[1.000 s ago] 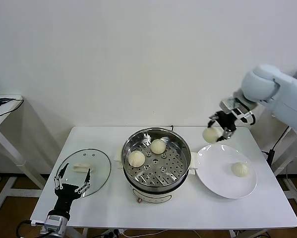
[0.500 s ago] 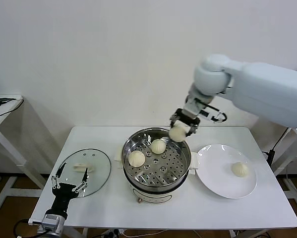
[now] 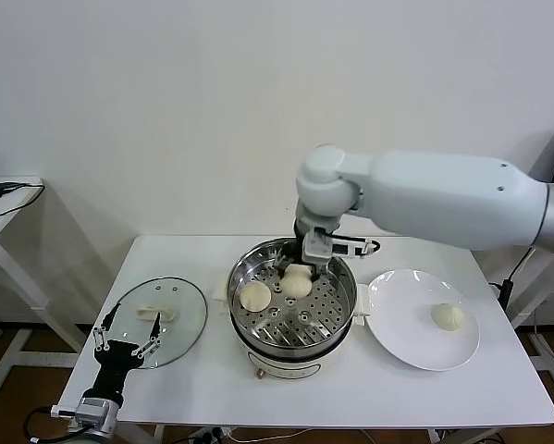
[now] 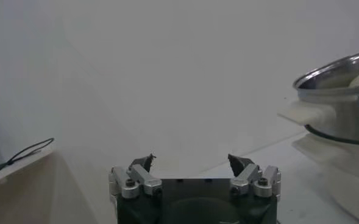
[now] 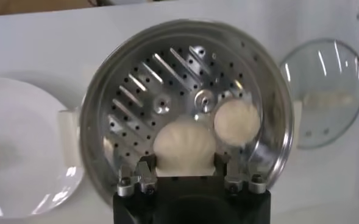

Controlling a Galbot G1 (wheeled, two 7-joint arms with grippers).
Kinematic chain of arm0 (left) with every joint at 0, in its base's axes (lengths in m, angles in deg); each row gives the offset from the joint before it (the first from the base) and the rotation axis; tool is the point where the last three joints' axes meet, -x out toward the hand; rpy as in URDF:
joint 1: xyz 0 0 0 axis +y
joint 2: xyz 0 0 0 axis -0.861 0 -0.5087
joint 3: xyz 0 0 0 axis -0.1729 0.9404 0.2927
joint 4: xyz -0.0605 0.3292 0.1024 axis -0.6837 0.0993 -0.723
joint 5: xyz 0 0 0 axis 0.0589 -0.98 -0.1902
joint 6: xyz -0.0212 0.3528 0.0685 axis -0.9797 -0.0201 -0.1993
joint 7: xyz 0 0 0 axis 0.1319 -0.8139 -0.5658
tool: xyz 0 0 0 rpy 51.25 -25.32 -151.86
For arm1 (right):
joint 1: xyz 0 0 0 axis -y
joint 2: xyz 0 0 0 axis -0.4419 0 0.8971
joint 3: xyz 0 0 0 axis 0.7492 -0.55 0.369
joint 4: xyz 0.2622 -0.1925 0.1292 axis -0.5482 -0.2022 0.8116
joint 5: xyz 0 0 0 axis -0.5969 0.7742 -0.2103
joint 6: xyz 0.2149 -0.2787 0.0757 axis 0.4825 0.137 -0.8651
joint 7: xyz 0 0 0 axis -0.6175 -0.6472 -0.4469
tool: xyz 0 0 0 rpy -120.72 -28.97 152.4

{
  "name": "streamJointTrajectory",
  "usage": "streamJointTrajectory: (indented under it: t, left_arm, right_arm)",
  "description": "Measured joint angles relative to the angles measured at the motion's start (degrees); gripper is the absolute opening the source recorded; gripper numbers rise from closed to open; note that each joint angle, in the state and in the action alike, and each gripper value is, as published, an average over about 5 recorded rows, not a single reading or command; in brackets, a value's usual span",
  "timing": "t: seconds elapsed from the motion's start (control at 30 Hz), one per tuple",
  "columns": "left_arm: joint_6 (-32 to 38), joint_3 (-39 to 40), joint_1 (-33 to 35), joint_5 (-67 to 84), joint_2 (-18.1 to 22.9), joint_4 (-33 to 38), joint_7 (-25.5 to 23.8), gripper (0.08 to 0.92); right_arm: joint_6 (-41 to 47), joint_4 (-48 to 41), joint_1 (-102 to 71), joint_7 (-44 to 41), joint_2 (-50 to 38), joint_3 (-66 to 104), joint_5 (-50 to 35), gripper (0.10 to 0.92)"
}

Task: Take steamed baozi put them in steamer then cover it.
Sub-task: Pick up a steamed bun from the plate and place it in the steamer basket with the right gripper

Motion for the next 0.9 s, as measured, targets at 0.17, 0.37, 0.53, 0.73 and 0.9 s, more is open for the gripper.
streamJointTrajectory:
  t: [0.17,0.37,0.53,0.73,0.9]
  left_arm:
    - [-0.05,-0.22,-0.14,0.05,-0.01,-0.27,0.00,0.823]
    - [-0.08,-0.67,-0.20,0.19,-0.03,-0.46,-0.06,0.823]
    - [-0.07,-0.92,-0.18,0.22,0.00,-0.76,-0.14,0.823]
    - [-0.06,-0.85,-0.27,0.23,0.06,-1.00,-0.17,0.823]
    - [-0.10,-0.77,-0.40,0.23,0.09,-1.05,-0.17,0.823]
  right_arm:
    - [-1.73,0.33,-1.16,0.28,1.37,-0.60,0.50,0.653]
    - [-3.09,0.15,-2.56,0.24,2.77,-0.99,1.07,0.653]
    - [-4.02,0.22,-3.45,-0.26,3.20,-1.30,1.43,0.653]
    - [-4.38,0.30,-4.30,-0.80,3.43,-1.65,1.70,0.653]
    - [-4.43,0.33,-5.06,-1.10,3.38,-1.94,2.01,0.653]
